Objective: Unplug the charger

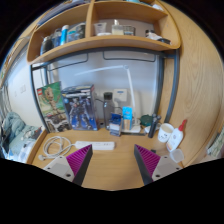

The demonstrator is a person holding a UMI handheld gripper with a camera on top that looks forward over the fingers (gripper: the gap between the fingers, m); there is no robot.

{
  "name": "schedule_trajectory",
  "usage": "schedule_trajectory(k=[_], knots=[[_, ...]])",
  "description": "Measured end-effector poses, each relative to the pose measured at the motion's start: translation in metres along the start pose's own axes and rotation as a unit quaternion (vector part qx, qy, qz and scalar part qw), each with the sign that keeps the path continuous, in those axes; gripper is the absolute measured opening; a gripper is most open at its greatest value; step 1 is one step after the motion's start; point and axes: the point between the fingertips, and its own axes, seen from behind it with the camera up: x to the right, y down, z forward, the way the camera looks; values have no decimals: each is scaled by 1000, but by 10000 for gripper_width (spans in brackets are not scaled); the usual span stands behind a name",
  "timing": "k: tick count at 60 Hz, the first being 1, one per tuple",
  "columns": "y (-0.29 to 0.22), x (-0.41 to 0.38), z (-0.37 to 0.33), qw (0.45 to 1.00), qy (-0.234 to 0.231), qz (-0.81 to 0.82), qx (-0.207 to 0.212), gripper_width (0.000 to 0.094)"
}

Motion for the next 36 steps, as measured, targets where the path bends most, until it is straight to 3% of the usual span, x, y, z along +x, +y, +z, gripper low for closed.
schedule_trajectory(k=[11,36], knots=[[41,-67,-33,999,-32,4,-13,855],[64,-100,-60,1000,-21,-1,-4,842]])
